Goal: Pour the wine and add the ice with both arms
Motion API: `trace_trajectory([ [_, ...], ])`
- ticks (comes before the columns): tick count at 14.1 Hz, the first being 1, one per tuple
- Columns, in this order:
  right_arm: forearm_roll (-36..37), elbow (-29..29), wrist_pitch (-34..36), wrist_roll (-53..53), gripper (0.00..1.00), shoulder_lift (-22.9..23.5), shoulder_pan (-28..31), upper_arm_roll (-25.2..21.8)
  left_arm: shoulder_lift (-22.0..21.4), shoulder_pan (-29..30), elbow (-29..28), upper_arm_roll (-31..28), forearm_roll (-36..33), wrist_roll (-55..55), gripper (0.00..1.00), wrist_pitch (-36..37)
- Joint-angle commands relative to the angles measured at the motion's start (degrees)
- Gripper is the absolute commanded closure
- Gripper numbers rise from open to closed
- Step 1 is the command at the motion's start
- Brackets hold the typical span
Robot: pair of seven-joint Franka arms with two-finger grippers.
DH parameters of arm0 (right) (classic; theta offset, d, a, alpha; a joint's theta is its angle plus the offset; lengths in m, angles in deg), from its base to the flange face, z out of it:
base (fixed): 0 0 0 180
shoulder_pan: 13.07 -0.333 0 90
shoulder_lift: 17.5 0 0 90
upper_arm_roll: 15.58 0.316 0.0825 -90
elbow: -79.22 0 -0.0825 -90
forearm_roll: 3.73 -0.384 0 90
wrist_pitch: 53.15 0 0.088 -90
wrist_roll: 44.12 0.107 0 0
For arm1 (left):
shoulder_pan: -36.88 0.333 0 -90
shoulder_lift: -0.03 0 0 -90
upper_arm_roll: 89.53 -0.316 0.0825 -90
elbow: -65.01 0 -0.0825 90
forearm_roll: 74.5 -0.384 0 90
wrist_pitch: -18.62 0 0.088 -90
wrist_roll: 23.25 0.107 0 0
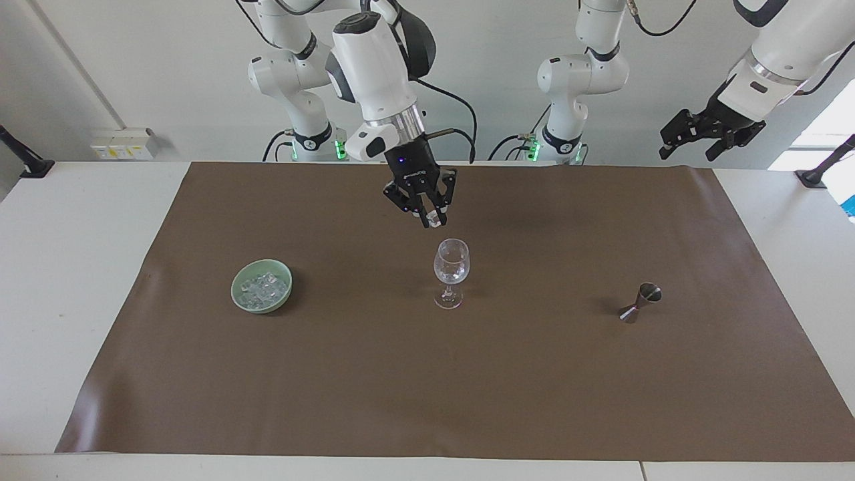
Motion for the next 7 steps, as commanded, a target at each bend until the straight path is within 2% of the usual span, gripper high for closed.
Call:
trace_trajectory([
  [1,1.9,-1.2,-4.0,0.9,1.00,2.8,-0.4,0.2,-1.4,0.4,-1.3,0.4,-1.1,-0.5,0.00,0.3],
  [7,5.7,0.9,-7.1,1.2,1.00,5.2,-3.1,0.1,-1.4,0.4,-1.3,0.4,-1.0,-0.5,0.00,0.3],
])
